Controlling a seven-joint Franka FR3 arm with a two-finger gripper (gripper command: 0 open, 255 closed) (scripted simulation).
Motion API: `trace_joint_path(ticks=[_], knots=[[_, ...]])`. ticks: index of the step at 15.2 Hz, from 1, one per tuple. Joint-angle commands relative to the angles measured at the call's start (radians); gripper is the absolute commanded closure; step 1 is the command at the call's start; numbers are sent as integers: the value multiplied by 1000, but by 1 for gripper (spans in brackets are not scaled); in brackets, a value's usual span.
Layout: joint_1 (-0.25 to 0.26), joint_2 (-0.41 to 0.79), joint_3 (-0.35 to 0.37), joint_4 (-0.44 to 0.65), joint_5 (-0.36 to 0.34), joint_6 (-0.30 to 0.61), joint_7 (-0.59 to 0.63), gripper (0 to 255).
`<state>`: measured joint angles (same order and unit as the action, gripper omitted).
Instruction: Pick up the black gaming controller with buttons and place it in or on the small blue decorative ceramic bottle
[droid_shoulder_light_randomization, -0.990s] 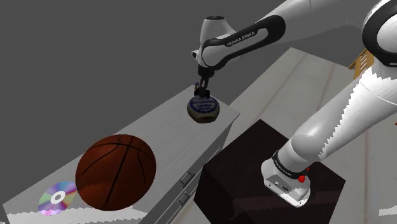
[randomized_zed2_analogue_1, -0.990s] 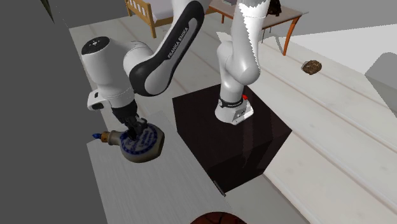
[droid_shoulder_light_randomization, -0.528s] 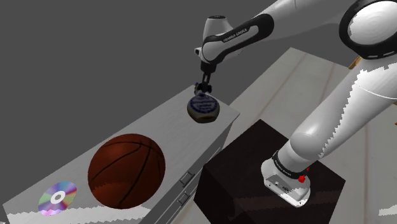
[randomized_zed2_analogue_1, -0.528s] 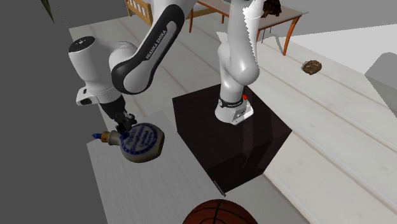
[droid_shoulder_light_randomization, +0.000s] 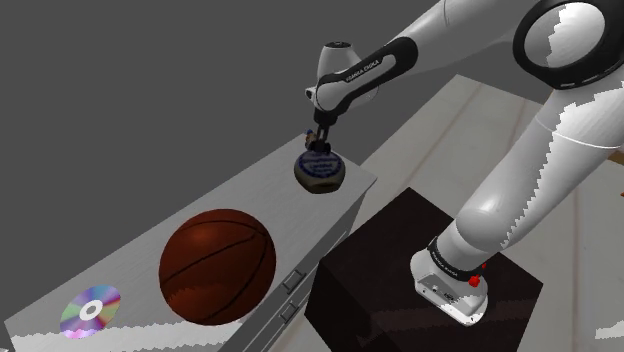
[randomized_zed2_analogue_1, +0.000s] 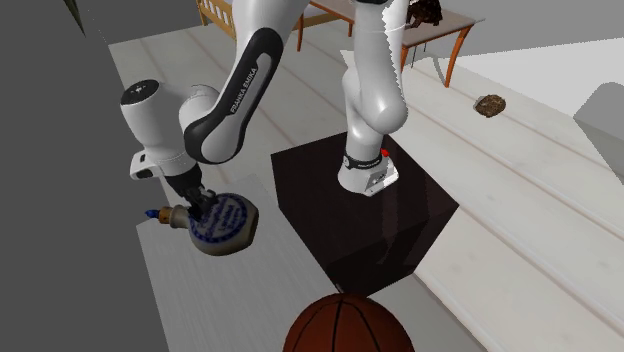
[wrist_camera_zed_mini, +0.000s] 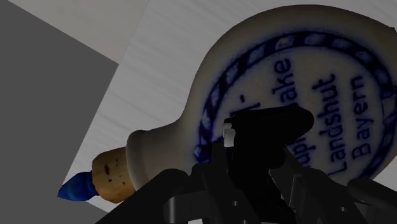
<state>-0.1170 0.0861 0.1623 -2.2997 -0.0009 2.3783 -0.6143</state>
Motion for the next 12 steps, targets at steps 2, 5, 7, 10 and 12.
trace_joint_path(ticks=[2,5,7,10,12], knots=[[1,31,-1,-9,-7,41,6,255],[2,31,-1,-9,-7,41,6,255],[2,31,-1,-9,-7,41,6,255],[1,32,-1,-9,-7,41,4,0],[-1,30,-2,-11,-7,41,1,0]])
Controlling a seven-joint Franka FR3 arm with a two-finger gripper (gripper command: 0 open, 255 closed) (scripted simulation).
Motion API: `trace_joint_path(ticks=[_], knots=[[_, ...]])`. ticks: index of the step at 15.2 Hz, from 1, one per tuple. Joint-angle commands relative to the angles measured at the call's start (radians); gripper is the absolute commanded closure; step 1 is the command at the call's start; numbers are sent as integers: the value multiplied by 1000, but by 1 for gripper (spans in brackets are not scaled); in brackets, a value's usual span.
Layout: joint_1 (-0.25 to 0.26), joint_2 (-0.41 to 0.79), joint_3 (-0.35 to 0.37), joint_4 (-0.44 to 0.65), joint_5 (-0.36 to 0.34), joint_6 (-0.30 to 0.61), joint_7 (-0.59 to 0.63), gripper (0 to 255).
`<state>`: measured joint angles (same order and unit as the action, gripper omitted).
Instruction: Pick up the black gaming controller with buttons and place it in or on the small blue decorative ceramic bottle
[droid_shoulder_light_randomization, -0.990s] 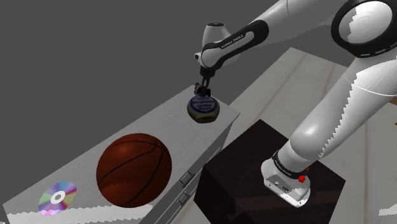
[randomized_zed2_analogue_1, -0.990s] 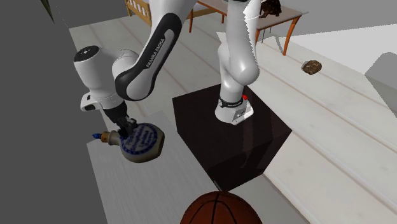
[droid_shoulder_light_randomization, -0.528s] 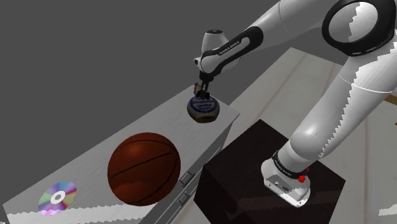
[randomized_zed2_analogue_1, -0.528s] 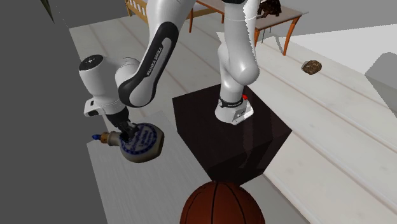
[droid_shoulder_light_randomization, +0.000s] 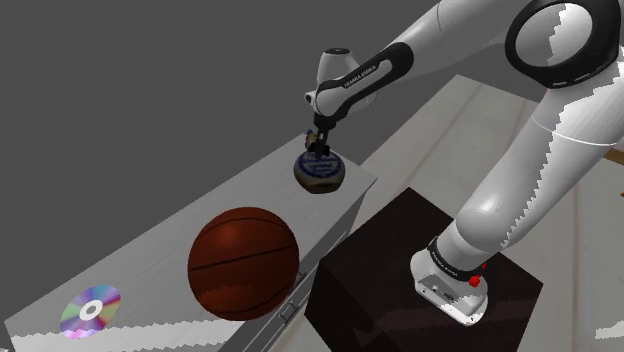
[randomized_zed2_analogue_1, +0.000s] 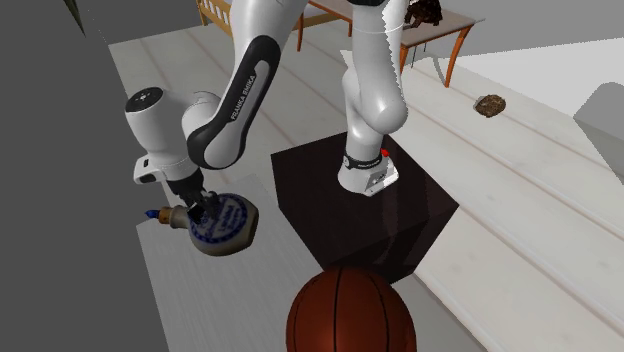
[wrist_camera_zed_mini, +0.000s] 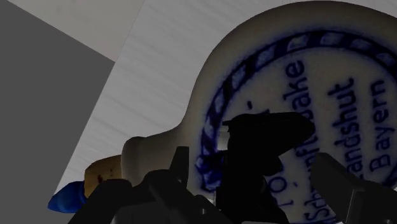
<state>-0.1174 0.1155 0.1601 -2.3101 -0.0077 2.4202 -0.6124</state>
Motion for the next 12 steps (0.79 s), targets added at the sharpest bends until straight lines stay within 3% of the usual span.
trace_joint_path(ticks=[1,3,7,12], knots=[[0,0,0,-1,0,0,-1,0],[2,2,1,1,-1,-1,4,0],[-1,-85,3,40,19,-126,-10,0],[-1,-85,3,40,19,-126,-10,0]])
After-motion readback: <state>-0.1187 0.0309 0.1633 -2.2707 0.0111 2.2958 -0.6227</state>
